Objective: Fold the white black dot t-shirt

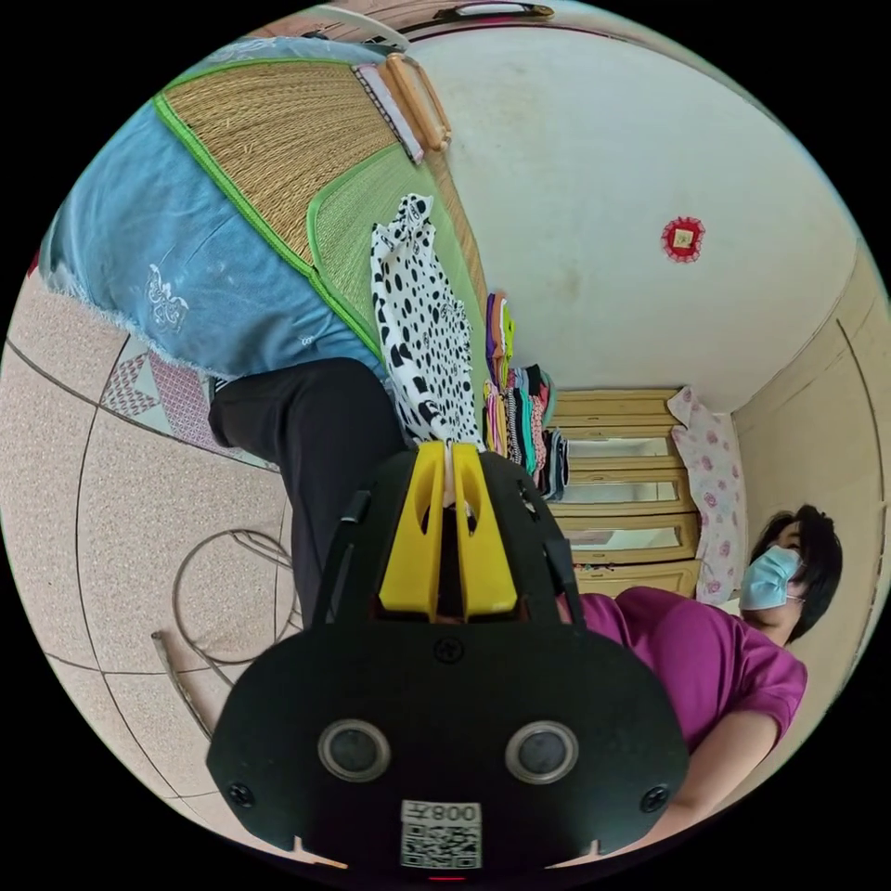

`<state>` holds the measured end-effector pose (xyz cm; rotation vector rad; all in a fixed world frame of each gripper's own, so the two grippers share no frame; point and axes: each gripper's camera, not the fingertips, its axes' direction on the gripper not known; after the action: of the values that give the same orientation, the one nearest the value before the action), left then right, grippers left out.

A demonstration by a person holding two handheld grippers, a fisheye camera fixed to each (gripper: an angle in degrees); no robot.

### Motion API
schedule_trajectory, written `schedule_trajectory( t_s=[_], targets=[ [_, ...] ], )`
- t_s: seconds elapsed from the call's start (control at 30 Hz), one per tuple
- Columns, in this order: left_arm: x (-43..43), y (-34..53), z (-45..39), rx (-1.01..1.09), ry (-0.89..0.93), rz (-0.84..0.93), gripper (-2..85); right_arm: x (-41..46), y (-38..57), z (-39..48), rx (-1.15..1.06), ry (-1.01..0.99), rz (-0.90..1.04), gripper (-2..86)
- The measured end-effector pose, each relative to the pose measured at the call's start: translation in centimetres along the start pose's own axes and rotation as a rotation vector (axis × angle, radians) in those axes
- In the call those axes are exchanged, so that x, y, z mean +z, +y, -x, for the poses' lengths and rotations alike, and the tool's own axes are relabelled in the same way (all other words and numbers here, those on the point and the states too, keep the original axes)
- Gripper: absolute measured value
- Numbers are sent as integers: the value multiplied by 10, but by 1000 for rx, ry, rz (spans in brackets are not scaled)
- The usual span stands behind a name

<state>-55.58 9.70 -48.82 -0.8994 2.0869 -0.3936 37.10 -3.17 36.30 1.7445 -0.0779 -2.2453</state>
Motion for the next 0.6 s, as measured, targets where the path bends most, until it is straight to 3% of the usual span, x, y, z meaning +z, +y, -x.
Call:
schedule_trajectory(
  t_s=[0.6],
  targets=[
    [-44,44,-19,75,115,-69,11,-13,41,32,-93,-10,-18,3]
  ],
)
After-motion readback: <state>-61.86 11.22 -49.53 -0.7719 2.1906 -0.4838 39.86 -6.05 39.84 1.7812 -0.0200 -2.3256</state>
